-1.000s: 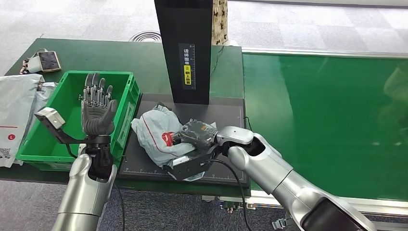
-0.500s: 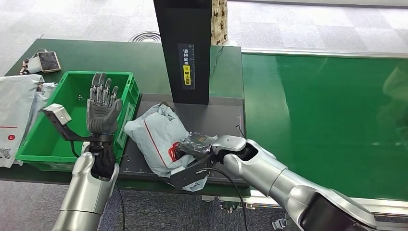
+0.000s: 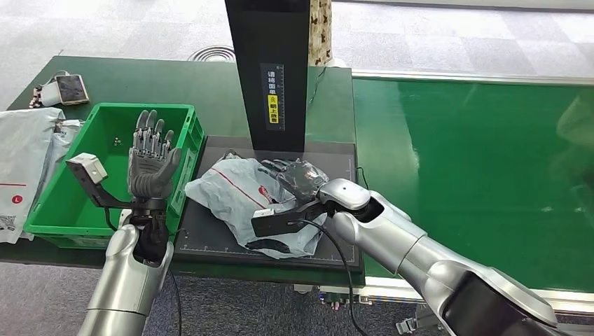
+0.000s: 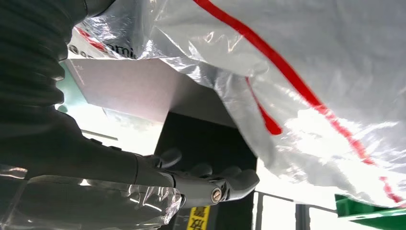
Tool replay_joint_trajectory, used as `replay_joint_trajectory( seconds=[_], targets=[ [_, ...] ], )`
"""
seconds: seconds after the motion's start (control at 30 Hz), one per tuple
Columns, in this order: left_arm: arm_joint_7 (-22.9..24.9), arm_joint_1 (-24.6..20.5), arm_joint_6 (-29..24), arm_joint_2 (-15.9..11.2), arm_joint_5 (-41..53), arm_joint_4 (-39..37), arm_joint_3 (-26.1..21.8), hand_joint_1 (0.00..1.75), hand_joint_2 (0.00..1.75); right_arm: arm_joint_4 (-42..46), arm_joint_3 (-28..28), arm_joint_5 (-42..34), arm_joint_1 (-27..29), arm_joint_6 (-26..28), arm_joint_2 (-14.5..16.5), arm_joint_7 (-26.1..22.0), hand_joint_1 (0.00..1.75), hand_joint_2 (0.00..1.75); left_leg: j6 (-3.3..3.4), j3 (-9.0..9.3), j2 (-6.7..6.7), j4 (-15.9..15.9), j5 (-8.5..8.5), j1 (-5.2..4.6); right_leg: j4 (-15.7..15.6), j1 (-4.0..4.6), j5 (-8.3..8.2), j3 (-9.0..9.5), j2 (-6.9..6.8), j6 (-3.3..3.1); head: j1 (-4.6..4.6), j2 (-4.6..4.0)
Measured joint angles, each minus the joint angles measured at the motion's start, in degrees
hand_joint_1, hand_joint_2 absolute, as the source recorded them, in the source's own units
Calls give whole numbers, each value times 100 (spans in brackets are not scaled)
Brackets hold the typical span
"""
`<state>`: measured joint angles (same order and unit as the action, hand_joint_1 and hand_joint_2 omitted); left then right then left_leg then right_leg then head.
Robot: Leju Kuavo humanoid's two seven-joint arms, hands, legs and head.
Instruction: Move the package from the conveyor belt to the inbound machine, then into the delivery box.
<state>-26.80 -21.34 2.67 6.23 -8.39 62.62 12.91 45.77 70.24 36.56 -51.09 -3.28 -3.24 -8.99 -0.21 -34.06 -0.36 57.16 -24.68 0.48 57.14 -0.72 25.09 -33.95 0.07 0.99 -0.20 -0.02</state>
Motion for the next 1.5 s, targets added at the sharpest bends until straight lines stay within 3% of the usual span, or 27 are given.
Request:
replay_joint_trajectory(
  seconds=[0.2,0.37,0.5,0.63,0.77,0.9,1.03,1.17,1.3,1.5],
  targets=[
    [0,19,-12,0,8,4,-4,0,175,5,-154,50,7,87,-16,60,0,175,0,-1,0,0,0,0,0,1,0,-1,0,0,-1,0],
    [0,70,-13,0,29,13,-4,0,175,134,-539,107,26,612,-32,246,0,175,0,-1,0,0,0,0,0,1,0,-2,0,0,0,0],
    [-9,93,-22,0,57,15,-4,0,175,409,-1110,-111,182,1109,-32,102,0,0,0,-3,-1,0,0,0,0,1,0,-2,-1,0,-1,0],
    [-61,94,36,-1,75,15,3,0,175,837,-1835,-832,507,1479,-13,-389,0,0,1,-4,-1,0,-2,0,0,1,1,-2,-2,0,-1,0],
    [-105,115,147,-5,324,15,96,0,175,1460,-2729,-1946,1029,1468,-1,-955,0,0,4,-5,-6,0,-3,0,-2,0,3,-2,-7,2,1,0],
    [-143,202,167,-11,750,17,208,0,175,2208,-3638,-2496,1746,1430,3,-1332,0,0,5,-7,-8,0,-5,0,-3,-1,3,-3,-7,2,0,0],
    [-167,252,111,-43,1693,16,436,0,175,2863,-4445,-2763,2358,1257,3,-1507,0,175,7,-9,-10,0,-6,-1,-4,-2,4,-4,-8,4,0,0],
    [19,242,-68,-110,3109,-4,871,0,175,3309,-5087,-2920,2724,1066,13,-1564,0,175,8,-8,-9,0,-7,-2,-4,-2,4,-5,-7,4,1,0],
    [201,214,-127,-137,3871,-52,1251,0,175,3566,-5468,-2903,2891,978,54,-1569,0,175,7,-6,-3,0,-7,-2,-4,-2,3,-5,-2,3,0,0],
    [1018,-45,-256,-167,5629,-414,1877,0,175,3781,-5754,-2816,3061,962,135,-1569,0,175,7,-5,-5,0,-7,-2,-4,-1,4,-5,-4,4,-1,0]
  ],
)
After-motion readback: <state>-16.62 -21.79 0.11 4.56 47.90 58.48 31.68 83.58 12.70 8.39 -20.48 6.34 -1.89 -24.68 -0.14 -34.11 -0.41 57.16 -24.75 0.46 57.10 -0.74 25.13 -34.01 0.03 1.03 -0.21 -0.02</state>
